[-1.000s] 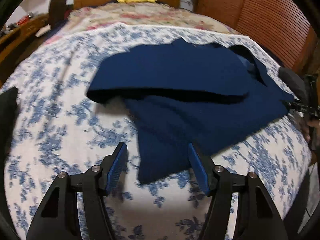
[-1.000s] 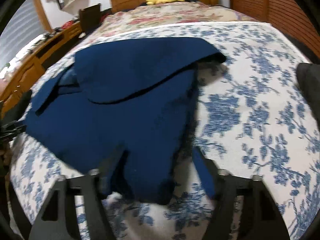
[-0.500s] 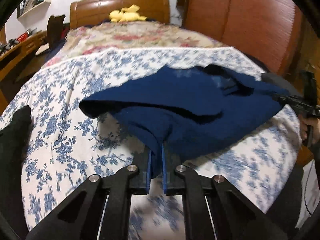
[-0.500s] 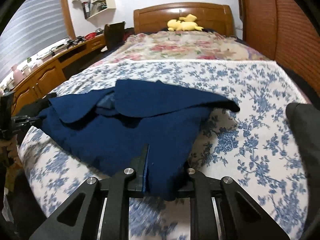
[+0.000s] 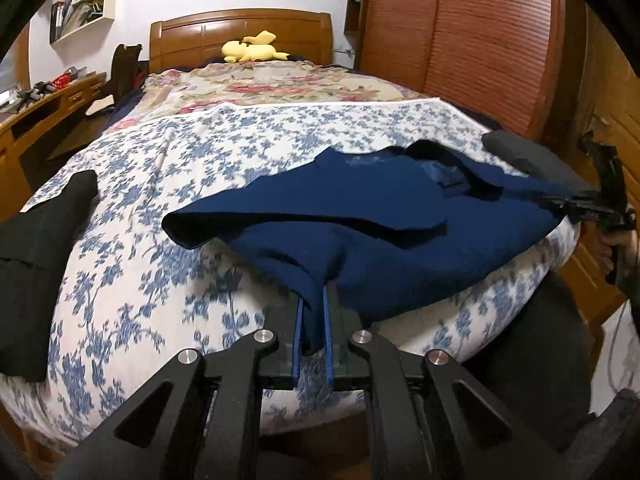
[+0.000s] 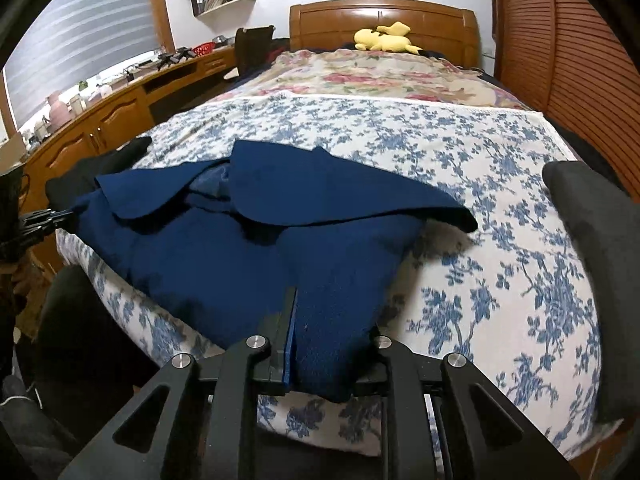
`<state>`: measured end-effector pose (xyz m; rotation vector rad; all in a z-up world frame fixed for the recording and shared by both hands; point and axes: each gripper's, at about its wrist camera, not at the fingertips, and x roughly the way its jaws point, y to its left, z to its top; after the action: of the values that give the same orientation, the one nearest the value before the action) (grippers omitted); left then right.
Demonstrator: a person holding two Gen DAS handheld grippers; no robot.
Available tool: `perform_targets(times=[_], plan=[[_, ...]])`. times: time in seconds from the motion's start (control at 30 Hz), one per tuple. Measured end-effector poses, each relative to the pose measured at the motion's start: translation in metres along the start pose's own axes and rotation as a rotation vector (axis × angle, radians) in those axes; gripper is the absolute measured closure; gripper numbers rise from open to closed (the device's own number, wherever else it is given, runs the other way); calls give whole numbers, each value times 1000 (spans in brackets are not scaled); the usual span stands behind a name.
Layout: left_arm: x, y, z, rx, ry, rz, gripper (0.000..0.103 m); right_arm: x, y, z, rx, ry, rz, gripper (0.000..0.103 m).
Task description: Fold large clothes
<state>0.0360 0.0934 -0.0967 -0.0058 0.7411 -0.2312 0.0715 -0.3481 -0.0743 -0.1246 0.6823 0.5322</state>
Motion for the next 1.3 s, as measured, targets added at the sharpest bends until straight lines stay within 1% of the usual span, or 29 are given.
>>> perform_targets(times=[0.07,0.17,0.3,0.43,0.5,0.63,0.7,0.77,0.8,0.83,0.9,0.93,0.97,1.0,1.03,1.07,1.2,1.27,1.3], plan=[[2,-3,0,1,7,26,93,0,1,1,13,0,4,84],[-1,-8,2,18,-6,52,93,-3,9,2,16,-2,-1,82],[0,-11,2,22,-8,86,92,-9,20,-3,18,-4,-42,81],[-2,-9,-1,-8,-5,92,91,-18,27,-5,8,-3,-72,80],[-5,-9,-2,-12,-16,105,89,-22,28,-6,5,-5,-76,80],[-19,-6,-3,-40,-63,121,88,-35,32,-6,-7,-22,-91,78],[-24,-7,-2,-46,-80,126,83,-39,34,-6,-15,-33,-101,77],[-32,-8,-1,-48,-109,138,63,-44,39,-6,-27,-43,-117,77],[-33,-9,-1,-47,-119,139,59,-46,41,-5,-31,-50,-123,77],[-36,-9,0,-47,-135,139,58,-48,42,-5,-35,-58,-127,77],[-38,-11,3,-46,-143,140,57,-53,47,-2,-46,-75,-144,77],[-38,-12,5,-44,-148,140,55,-56,48,0,-50,-83,-151,77],[-38,-12,7,-42,-152,141,46,-58,49,1,-50,-91,-154,77],[-38,-12,8,-42,-159,141,39,-59,49,3,-50,-97,-159,77],[-38,-12,9,-42,-165,140,27,-59,50,3,-52,-98,-163,74],[-37,-12,9,-46,-180,136,23,-59,53,4,-60,-100,-167,72],[-32,-8,9,-68,-183,129,23,-56,61,8,-95,-124,-198,68],[-29,-7,8,-69,-178,132,23,-55,60,12,-100,-142,-204,60],[-29,-8,7,-68,-177,133,23,-55,61,15,-99,-153,-202,59]])
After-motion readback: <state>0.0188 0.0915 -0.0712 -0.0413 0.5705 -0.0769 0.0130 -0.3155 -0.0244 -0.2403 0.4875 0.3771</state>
